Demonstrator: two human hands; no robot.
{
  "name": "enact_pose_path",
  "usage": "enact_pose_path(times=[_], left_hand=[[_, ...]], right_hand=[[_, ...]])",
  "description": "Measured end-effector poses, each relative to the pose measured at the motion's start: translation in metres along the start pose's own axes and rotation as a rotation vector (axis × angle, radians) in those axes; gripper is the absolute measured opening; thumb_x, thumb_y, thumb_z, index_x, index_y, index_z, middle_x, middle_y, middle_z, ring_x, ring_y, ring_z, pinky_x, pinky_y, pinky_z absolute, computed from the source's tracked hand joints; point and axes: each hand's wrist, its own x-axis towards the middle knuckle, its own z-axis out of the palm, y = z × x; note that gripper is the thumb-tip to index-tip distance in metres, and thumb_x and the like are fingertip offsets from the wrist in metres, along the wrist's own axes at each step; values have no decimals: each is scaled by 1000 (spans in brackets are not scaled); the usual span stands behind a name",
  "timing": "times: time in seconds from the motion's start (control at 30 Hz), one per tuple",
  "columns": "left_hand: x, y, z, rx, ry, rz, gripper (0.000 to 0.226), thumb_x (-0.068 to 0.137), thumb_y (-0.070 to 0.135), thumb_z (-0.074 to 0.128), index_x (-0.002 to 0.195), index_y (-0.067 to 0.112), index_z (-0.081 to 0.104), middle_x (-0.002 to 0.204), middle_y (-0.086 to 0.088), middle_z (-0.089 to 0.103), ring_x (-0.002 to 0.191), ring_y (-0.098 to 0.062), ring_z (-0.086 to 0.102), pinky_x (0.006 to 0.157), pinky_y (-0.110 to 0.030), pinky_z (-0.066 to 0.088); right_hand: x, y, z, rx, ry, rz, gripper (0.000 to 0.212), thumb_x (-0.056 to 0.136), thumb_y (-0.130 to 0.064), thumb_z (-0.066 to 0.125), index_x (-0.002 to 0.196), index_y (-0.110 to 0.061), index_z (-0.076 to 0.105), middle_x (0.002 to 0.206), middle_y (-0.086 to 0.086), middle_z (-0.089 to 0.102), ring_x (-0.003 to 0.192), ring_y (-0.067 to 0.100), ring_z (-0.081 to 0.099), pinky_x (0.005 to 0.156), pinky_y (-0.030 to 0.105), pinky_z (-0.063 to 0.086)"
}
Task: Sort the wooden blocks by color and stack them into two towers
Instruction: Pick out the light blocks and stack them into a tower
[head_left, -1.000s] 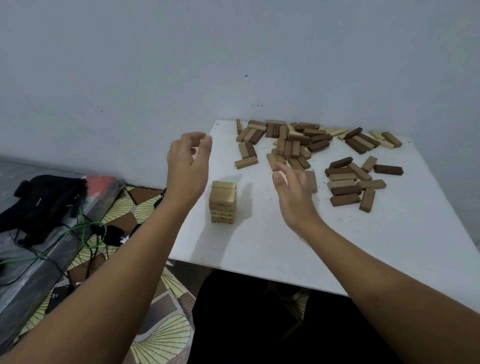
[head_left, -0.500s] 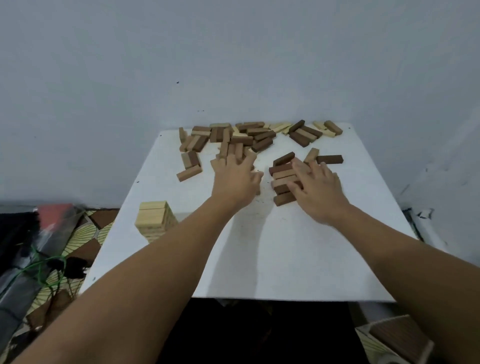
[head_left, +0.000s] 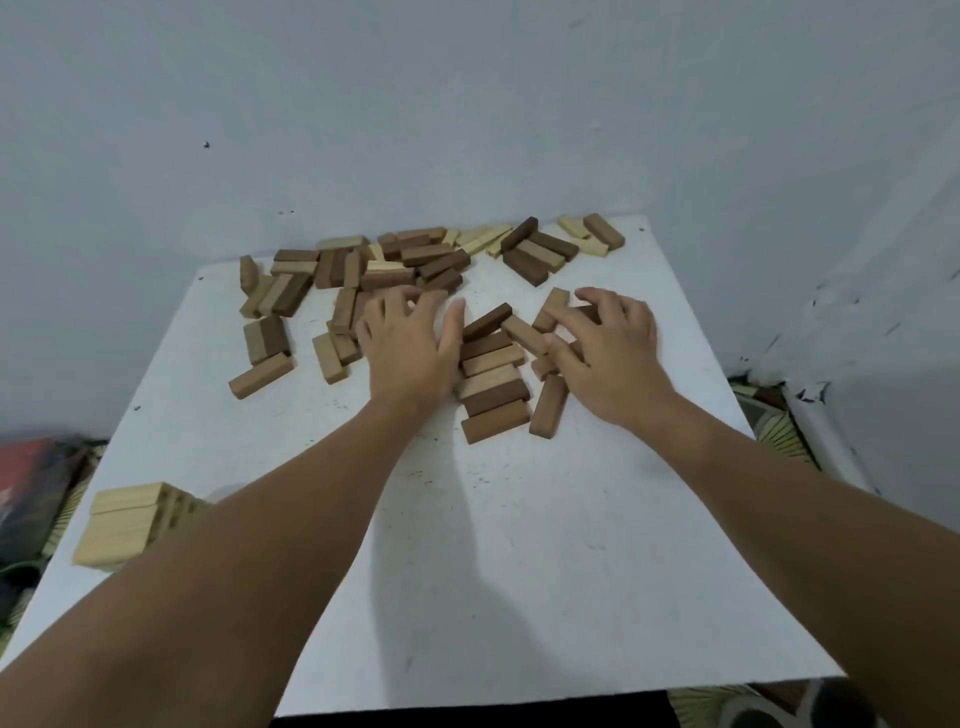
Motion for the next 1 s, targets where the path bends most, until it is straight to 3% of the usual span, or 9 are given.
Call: enact_pose_path(times=[0.17, 0.27, 0.4, 0.53, 0.77, 1.0], left_hand=[[16, -5, 10, 217, -71, -80, 68, 104, 65, 26, 159, 28, 39, 159, -8, 34, 148, -34, 20, 122, -53, 10], [15, -8, 13, 186, -33, -71, 59, 104, 62, 31, 153, 33, 48, 158, -6, 38, 147, -32, 21, 120, -51, 12], [13, -7, 15, 123, 27, -69, 43, 107, 52, 38, 140, 37, 59, 151, -4, 43, 142, -31, 23, 117, -47, 14], [14, -9, 18, 107, 59, -57, 39, 108, 49, 39, 136, 39, 64, 149, -4, 44, 139, -31, 25, 116, -47, 16], [14, -8, 15, 53, 48, -74, 41, 107, 55, 40, 137, 42, 63, 146, -2, 43, 139, -29, 23, 117, -47, 19], [41, 13, 7, -78, -24, -120, 37, 102, 53, 52, 135, 41, 62, 135, -1, 46, 135, -30, 29, 120, -49, 10]], right_hand=[[42, 14, 1, -83, -148, 77, 53, 106, -49, 39, 157, -35, 36, 169, 8, 21, 153, 35, 12, 124, 56, 9], [65, 19, 0, -99, -184, 124, 60, 107, -53, 31, 162, -30, 23, 172, 8, 9, 157, 33, 2, 126, 57, 2], [94, 32, 4, -82, -110, 151, 62, 106, -55, 31, 161, -27, 24, 172, -1, 9, 157, 33, 5, 125, 60, 8], [95, 36, 11, -68, -110, 206, 60, 107, -54, 29, 159, -23, 32, 169, 4, 23, 156, 31, 13, 125, 57, 9], [86, 32, 7, 134, 58, 173, 41, 105, -44, 44, 138, -24, 59, 140, 3, 58, 127, 32, 43, 110, 47, 34], [90, 36, 9, 206, 128, 204, 31, 100, -21, 50, 123, -27, 69, 120, 0, 68, 112, 28, 50, 101, 48, 43]])
